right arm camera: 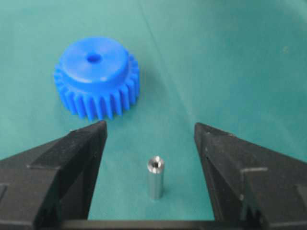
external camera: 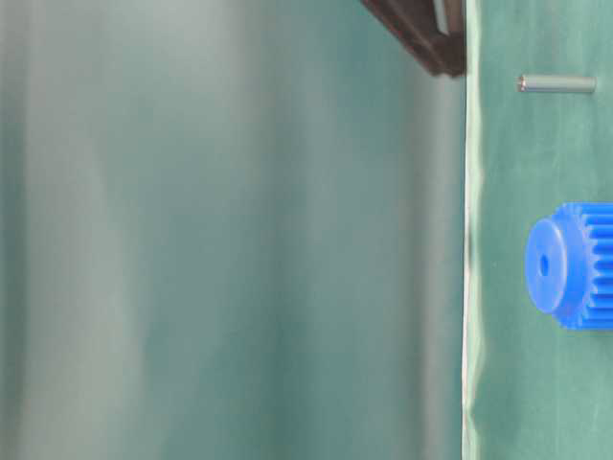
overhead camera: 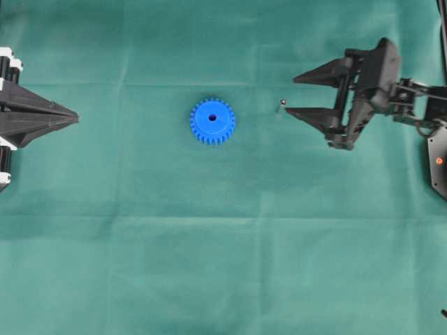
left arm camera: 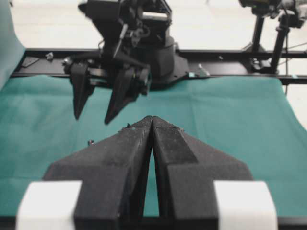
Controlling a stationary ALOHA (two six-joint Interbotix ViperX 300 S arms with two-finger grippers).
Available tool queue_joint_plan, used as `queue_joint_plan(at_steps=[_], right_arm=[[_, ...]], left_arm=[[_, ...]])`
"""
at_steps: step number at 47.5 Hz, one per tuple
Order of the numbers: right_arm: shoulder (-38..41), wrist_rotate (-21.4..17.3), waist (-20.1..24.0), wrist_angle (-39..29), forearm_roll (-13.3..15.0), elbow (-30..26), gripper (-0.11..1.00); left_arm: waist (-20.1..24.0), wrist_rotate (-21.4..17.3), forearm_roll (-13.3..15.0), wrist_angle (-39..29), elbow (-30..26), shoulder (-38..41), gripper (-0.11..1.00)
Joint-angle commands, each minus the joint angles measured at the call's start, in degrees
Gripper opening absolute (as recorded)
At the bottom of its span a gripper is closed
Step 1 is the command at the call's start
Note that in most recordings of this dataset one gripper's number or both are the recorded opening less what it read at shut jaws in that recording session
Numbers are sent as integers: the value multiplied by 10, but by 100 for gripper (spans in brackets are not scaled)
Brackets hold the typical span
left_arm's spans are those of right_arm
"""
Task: Insert the shaft placed at a random location into the center hole of the medium gear at another random location.
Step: 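Move the right gripper over the silver shaft and close on it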
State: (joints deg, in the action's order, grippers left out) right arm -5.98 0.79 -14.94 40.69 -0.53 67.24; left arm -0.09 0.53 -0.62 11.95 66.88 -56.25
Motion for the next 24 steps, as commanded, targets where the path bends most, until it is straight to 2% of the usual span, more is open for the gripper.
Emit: queue_joint_plan(at_steps=[1,13,24], right_arm=[[27,-5,-3,20,-4,-19,77],[99,-5,-3,26,-5,-47,77],[105,-5,-2,22,-6,-46,77]], left_arm=[[1,1,-1,4,-11,4,0],[1,2,-1,3,-10,5,0],[1,2,-1,3,-11,5,0]])
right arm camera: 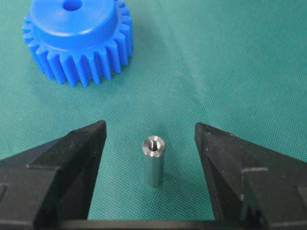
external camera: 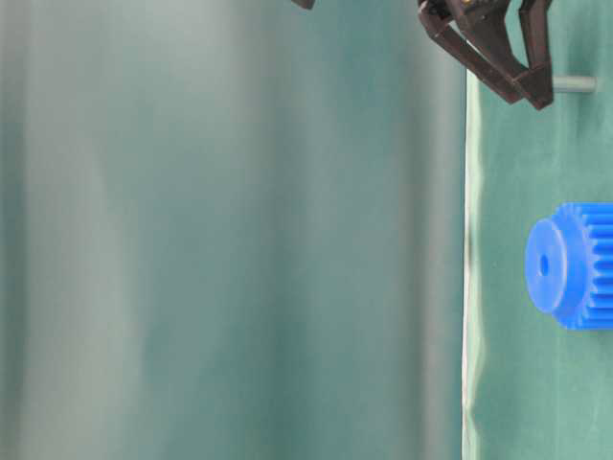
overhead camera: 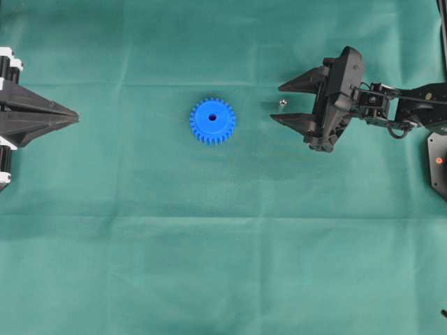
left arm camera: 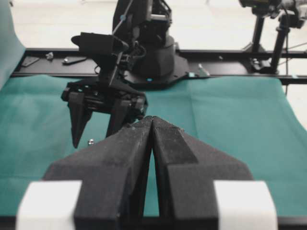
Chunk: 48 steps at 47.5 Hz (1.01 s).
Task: Insert the shaft placed at a random location into the center hole of the medium gear at another random location.
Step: 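Move the right gripper over the silver shaft and close on it, then lift the shaft upright with the right gripper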
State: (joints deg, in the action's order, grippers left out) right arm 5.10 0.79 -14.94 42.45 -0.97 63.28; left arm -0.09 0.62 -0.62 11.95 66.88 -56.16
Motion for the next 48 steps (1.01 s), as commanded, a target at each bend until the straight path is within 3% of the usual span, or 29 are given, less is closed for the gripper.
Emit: queue_joint_plan(at_steps=[1,6,9,18,20,38,48], right_arm=[[-6,-5,-3,3,-2,-5,77],[-6,-6,-3,-3,-5,-7,75],[-6,-6,-3,-11,-8,-6,68],[-6,-6,-4,-16,-8,-7,19],[-6,-6,-4,-15,-8,-7,13],[-11,-10,-4,-18,-9,-10,13],[-84,-9,-4,-57,-8,-12,13]], left_arm=[[1,1,-1,2,-11,4,0],[1,1,-1,-1,-10,4,0],[1,1,-1,-2,-10,4,0],[1,1,-1,-2,-11,4,0],[1,1,-1,-2,-10,4,0],[1,1,-1,-2,-10,4,0],[1,1,-1,-2,-11,4,0]])
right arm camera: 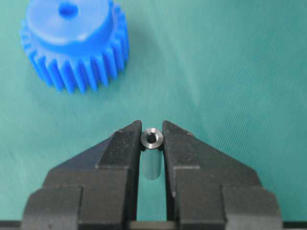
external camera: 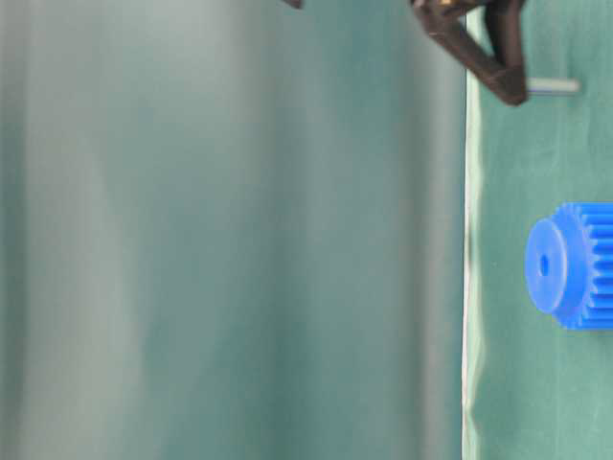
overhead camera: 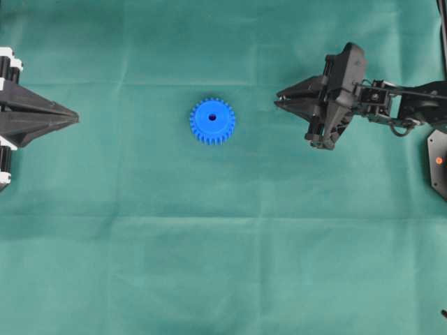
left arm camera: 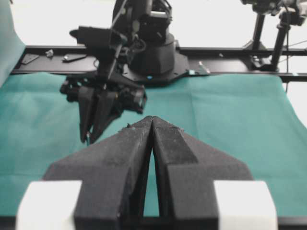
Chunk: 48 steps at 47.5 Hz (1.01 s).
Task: Insert the shaft placed at a random location into the center hole of the medium gear at another random location.
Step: 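Lift the shaft upright with the right gripper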
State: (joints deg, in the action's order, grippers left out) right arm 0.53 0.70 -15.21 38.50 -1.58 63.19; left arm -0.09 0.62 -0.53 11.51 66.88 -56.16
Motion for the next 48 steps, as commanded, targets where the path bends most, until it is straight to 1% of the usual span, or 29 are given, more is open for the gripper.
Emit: queue_joint_plan(at_steps=[1,9,15,35,48], right_arm=[[-47,-8,-2,-25,-2,-12,13],[-107,-6,-2,-91,0,-24,13],[-127,-5,-2,-116,0,-26,13],[-114,-6,2,-120,1,-40,13],[-67,-6,26,-123,2,-95,13]], left_arm=[[1,1,-2,3,-10,5,0],[1,1,-2,3,-11,5,0],[1,1,-2,3,-10,6,0],[1,1,-2,3,-10,7,0],[1,1,-2,4,-10,7,0]])
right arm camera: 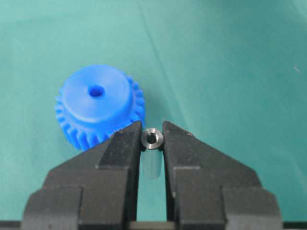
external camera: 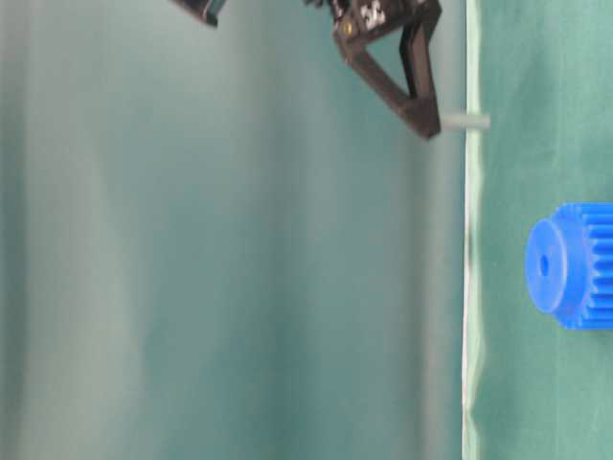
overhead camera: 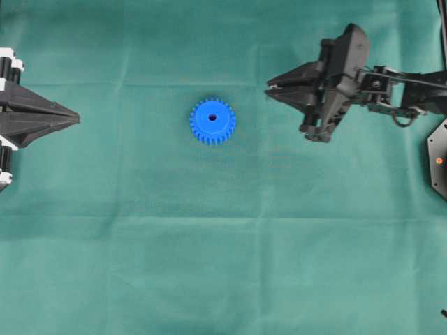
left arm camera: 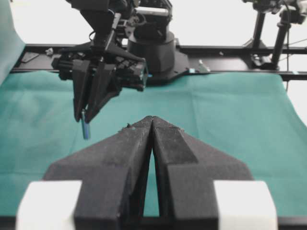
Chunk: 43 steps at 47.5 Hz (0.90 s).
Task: Insert the shaft placed at a random location into the center hole of the medium gear at another random location.
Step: 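Lift the shaft upright with the right gripper, then carry the shaft left and position it above the blue gear's hole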
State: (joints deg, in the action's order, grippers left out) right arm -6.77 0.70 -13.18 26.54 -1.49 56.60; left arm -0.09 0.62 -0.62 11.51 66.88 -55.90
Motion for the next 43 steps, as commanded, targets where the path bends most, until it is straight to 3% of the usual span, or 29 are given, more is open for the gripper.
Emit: queue_joint_plan(at_steps=[1,24,43], right_arm=[[10,-6,8,-5,1,-34,13],[90,-4,38,-44,6,-156,13],[113,-3,40,-54,6,-188,13]], left_arm=[[1,1,-1,5,-10,4,0],[1,1,-1,6,-10,4,0],[1,1,-1,4,-10,4,0]])
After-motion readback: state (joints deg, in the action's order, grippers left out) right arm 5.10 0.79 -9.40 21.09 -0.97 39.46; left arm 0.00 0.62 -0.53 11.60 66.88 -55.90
